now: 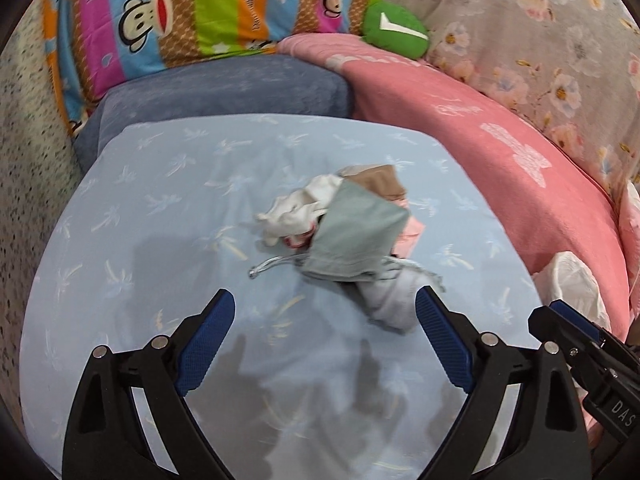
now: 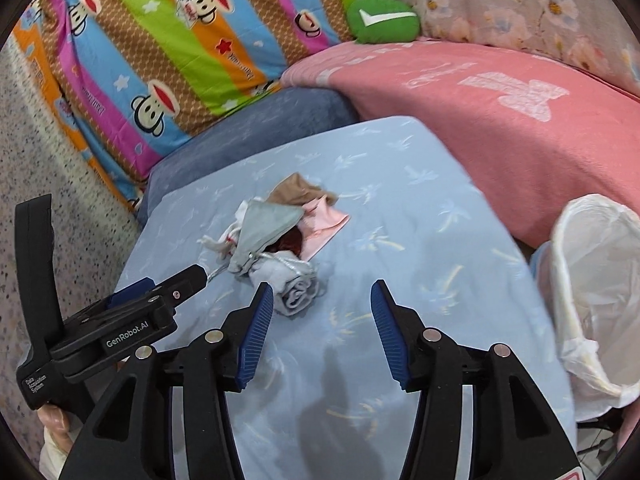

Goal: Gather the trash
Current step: 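Move both open tools back over the remaining pile of cloths, then grasp the grey-green pouch with the left gripper while the right gripper grasps the grey sock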

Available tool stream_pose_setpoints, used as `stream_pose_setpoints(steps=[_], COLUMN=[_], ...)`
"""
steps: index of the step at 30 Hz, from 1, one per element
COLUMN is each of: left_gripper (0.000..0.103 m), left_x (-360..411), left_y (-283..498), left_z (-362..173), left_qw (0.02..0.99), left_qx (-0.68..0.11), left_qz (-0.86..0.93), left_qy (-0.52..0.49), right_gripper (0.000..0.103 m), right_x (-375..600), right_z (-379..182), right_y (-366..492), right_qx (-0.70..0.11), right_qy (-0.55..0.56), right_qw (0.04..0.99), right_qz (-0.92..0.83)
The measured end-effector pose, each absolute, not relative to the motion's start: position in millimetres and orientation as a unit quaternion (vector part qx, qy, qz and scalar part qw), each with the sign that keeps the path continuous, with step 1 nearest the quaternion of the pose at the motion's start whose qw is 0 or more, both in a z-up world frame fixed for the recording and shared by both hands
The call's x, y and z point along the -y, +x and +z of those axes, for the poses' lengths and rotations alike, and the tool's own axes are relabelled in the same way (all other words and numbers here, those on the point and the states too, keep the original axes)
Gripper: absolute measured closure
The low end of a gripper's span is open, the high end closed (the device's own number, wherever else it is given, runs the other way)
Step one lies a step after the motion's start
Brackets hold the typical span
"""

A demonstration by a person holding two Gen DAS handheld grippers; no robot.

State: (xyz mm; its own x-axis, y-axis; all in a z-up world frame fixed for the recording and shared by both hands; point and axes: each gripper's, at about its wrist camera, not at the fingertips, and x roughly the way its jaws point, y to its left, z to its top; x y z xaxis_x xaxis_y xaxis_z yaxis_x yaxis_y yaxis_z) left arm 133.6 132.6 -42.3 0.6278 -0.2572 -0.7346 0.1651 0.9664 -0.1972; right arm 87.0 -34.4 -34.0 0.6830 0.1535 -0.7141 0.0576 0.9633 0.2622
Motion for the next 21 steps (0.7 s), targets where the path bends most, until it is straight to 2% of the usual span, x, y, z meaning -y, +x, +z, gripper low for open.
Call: stream_pose_setpoints(steps=[15, 17, 21], left_gripper=[0.014, 0.014, 0.014], left_x=[-171, -169, -159], left_y=[162, 165, 170], left_z=[-68, -68, -67], left_qw=[0.883, 0.882, 0.878], left_qx=[-0.444, -0.444, -0.443], left_qz=[-0.109, -0.117, -0.137], left_qy=[-0.103, -0.108, -0.119], right_gripper=[0.05, 0.071, 0.083], right_x=[4, 4, 11], right_z=[-91, -95, -96], right_y=[152, 152, 148], right_qx=[-0.444, -0.45, -0.449], right_qy=[0.138, 0.141, 0.154], right_qw=[0.884, 0.88, 0.878], right_qz=[0.049, 0.053, 0.053])
